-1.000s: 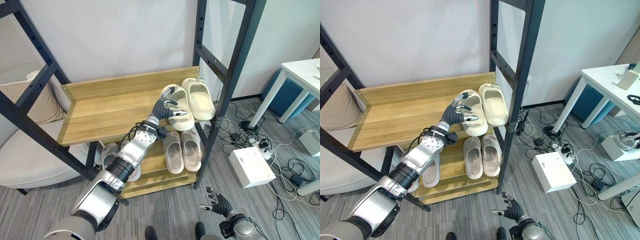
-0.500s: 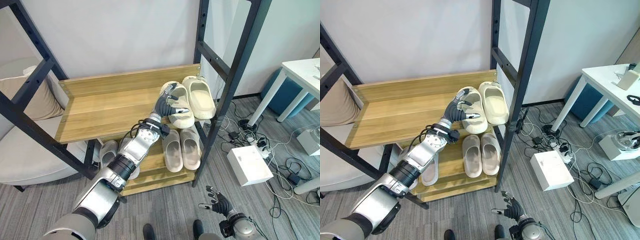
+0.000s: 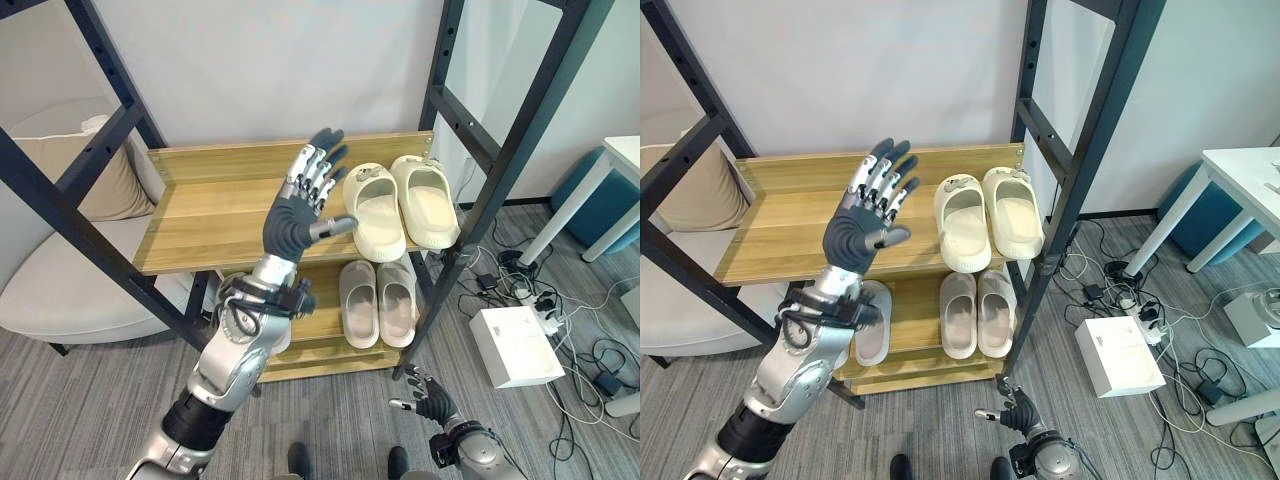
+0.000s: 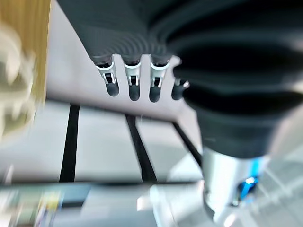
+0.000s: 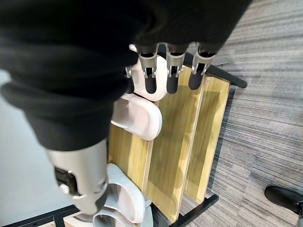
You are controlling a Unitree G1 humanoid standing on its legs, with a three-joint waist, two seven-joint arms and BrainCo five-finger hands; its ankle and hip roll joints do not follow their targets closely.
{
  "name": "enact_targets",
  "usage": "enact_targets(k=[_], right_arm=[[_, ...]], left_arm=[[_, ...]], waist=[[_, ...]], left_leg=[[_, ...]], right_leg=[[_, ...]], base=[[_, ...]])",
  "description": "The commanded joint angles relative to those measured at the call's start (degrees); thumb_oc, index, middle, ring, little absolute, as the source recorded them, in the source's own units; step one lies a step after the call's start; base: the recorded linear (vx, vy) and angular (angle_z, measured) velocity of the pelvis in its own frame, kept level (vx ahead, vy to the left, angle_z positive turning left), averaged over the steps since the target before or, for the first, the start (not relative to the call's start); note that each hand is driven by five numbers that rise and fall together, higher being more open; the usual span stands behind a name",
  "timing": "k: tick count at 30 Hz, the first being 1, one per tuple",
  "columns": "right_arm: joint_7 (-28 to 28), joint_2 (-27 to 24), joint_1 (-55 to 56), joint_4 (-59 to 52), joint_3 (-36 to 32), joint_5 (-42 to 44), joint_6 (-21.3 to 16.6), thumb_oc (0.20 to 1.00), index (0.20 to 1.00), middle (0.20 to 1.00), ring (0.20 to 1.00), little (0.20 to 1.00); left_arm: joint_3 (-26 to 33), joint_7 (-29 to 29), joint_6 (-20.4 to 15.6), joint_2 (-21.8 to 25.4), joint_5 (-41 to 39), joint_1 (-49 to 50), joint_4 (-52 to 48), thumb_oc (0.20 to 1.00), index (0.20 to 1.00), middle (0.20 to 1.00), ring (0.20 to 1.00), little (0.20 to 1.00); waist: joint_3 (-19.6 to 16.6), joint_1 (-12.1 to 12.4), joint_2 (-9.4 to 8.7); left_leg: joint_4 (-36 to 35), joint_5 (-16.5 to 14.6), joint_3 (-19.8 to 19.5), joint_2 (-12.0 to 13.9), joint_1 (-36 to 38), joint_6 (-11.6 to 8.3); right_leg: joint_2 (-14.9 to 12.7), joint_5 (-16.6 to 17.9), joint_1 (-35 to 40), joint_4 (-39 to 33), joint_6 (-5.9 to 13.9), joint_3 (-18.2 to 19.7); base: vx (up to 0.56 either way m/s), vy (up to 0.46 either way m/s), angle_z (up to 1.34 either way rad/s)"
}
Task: Arrange the slippers neatly on the shoe rack.
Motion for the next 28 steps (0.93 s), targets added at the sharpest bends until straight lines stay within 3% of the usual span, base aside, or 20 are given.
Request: enact_targets(k=[1, 6, 11, 13, 15, 20, 28], right_arm=[[2.61, 0.63, -2.28, -1.9, 0.2, 0.31, -1.99, 1.0, 1.0, 1.0, 1.0, 1.0], [3.7, -0.77, -2.68, -2.17, 0.1, -0.15, -1.88, 1.0, 1.0, 1.0, 1.0, 1.0], [3.44, -0.92, -2.09, -1.57, -0.73, 0.51, -1.93, 1.0, 1.0, 1.0, 1.0, 1.0], [2.94, -0.59, -1.68, -1.36, -1.56, 1.06, -1.83, 1.0, 1.0, 1.0, 1.0, 1.0], [1.31, 0.43, -1.72, -1.27, -2.74, 1.64, -2.19, 1.0, 1.0, 1.0, 1.0, 1.0], [-1.32, 1.44, -1.44, -0.67, -4.31, 1.81, -2.31, 1.0, 1.0, 1.0, 1.0, 1.0], [-4.19, 1.97, -1.57, 3.93, -6.62, 1.31, -1.8, 1.0, 1.0, 1.0, 1.0, 1.0]], left_arm=[[-7.31, -14.29, 5.34, 2.58, -8.04, -1.87, 4.53, 1.0, 1.0, 1.0, 1.0, 1.0], [-12.92, -19.03, 7.69, 6.91, -4.1, 3.89, 13.52, 1.0, 1.0, 1.0, 1.0, 1.0], [-10.46, -16.87, 6.33, 7.6, 3.9, 10.37, 20.87, 1.0, 1.0, 1.0, 1.0, 1.0], [-6.57, -11.94, 5.21, 4.99, 10.23, 13.94, 26.66, 1.0, 1.0, 1.0, 1.0, 1.0], [-2.37, -4.05, 3.9, -1.26, 18.59, 15.86, 36.02, 1.0, 1.0, 1.0, 1.0, 1.0], [0.95, 2.23, 4.12, -7.05, 20.84, 15.99, 47.38, 1.0, 1.0, 1.0, 1.0, 1.0], [5.07, 7.02, 4.67, -10.75, 19.46, 14.19, 58.36, 1.0, 1.0, 1.0, 1.0, 1.0]], waist=[[-0.49, 0.14, 0.07], [-0.64, -0.01, 0.31], [-0.83, 0.05, 0.13], [-0.83, 0.4, -0.1], [-0.55, 0.86, -0.55], [-0.13, 1.23, -1.05], [0.06, 0.94, -1.47]], left_leg=[[0.07, -6.0, -0.79, 1.14, 4.22, -1.76], [0.07, -6.04, -0.53, 1.09, 4.69, -1.64], [0.07, -5.88, -0.27, 1.08, 4.79, -1.59], [0.07, -5.8, -0.41, 1.12, 4.71, -1.49], [0.07, -5.57, -1.16, 1.02, 4.38, -1.27], [0.07, -5.29, -1.61, 0.85, 4.1, -1.17], [0.07, -5.51, -1.51, 0.73, 4.35, -1.07]], right_leg=[[-1.46, -3.85, 1.04, 0.1, 3.44, -1.74], [-1.43, -3.63, 1.23, 0.1, 3.48, -1.36], [-1.41, -3.43, 1.15, 0.1, 3.38, -1.18], [-1.41, -3.35, 0.99, 0.1, 3.23, -1.22], [-1.38, -3.5, 1.06, 0.1, 3.0, -1.37], [-1.41, -3.61, 1.15, 0.1, 2.8, -1.77], [-1.42, -3.8, 1.38, 0.1, 2.67, -1.68]], base=[[0.0, 0.0, 0.0], [0.0, 0.006, -0.01], [-0.01, 0.009, 0.0], [-0.01, 0.0, 0.03], [0.0, 0.0, 0.0], [-0.01, -0.004, 0.02], [0.0, 0.0, 0.0]])
